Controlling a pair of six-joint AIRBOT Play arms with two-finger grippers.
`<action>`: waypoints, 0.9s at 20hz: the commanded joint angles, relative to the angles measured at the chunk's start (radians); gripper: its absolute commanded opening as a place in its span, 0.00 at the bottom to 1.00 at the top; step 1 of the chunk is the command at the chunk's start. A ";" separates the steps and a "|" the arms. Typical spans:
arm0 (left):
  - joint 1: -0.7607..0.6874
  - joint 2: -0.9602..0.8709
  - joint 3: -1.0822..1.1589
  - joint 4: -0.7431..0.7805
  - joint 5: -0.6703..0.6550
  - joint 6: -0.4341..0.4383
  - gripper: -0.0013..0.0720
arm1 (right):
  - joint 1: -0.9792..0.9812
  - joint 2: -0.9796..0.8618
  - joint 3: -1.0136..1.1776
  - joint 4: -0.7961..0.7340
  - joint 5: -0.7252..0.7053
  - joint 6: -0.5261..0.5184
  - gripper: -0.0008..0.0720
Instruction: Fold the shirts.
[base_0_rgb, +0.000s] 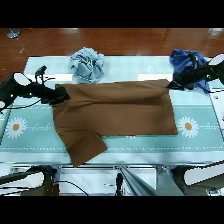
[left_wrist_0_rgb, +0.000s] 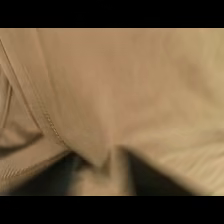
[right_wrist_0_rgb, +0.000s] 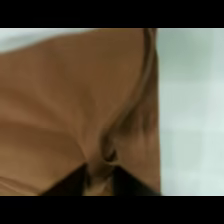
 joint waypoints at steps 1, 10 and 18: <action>0.000 -0.003 0.019 0.028 -0.146 0.034 0.97 | -0.007 0.003 -0.020 -0.031 0.064 0.016 0.87; 0.402 0.384 -0.446 0.043 -0.299 0.112 0.97 | -0.200 0.450 -0.592 0.172 -0.159 -0.122 0.87; 0.322 0.579 -0.744 -0.324 -0.122 0.134 0.97 | -0.196 0.634 -0.855 0.412 -0.187 -0.236 0.87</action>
